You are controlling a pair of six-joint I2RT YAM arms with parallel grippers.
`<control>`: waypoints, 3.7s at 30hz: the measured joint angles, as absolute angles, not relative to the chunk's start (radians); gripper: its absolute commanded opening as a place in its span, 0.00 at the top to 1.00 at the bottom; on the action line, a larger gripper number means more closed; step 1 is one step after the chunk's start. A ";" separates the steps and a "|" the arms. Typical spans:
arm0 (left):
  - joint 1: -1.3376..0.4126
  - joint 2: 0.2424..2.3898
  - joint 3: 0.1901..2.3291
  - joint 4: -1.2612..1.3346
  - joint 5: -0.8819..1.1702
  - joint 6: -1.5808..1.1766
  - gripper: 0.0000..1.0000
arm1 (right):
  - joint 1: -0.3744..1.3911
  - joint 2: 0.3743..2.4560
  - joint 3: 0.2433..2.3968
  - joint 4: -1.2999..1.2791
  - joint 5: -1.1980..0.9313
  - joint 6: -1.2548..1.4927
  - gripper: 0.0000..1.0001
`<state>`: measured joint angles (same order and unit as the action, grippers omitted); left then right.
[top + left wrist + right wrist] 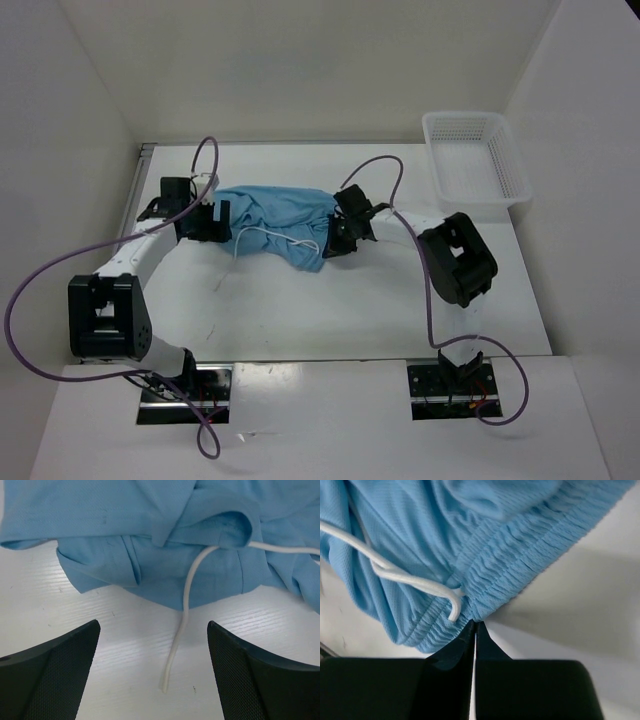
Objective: Fold and stack the shorts
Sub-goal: Flatten the shorts out
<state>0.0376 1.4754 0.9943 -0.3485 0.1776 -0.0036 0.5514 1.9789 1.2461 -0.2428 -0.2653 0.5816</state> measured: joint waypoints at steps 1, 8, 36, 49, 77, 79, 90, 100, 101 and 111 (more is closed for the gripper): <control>0.029 1.475 0.997 -0.350 0.176 -0.004 0.06 | 0.552 1.956 1.234 -0.274 -0.265 0.561 1.00; -0.094 1.475 1.010 -0.337 0.160 -0.004 0.06 | 0.591 1.744 1.126 -0.556 -0.268 0.382 0.06; -0.225 1.707 0.957 0.017 -0.074 -0.004 0.30 | 0.314 1.734 1.071 -0.306 -0.126 0.480 0.26; -0.225 1.748 1.031 -0.002 -0.087 -0.003 0.33 | 0.313 1.766 1.073 -0.221 -0.204 0.428 0.19; -0.216 1.751 1.327 -0.197 -0.089 -0.003 1.00 | 0.312 1.866 1.301 -0.286 -0.101 0.349 1.00; -0.201 1.736 1.438 -0.213 -0.100 -0.003 1.00 | 0.311 1.807 1.369 -0.318 -0.057 0.329 1.00; -0.115 1.367 1.545 -0.289 -0.169 -0.004 1.00 | 0.328 1.373 1.563 -0.393 0.135 0.195 1.00; -0.055 1.151 1.562 -0.371 -0.150 -0.004 1.00 | 0.561 1.257 1.646 -0.554 0.320 0.146 1.00; -0.051 1.139 1.576 -0.380 -0.147 -0.004 1.00 | 0.595 1.250 1.666 -0.577 0.347 0.145 1.00; -0.036 1.114 1.601 -0.392 -0.061 -0.005 1.00 | 0.657 1.172 1.768 -0.632 0.406 0.199 1.00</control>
<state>-0.0357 1.1145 1.6009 -0.3916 -0.0612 -0.0048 0.6567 1.1717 1.7683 -0.6315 0.4061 0.1986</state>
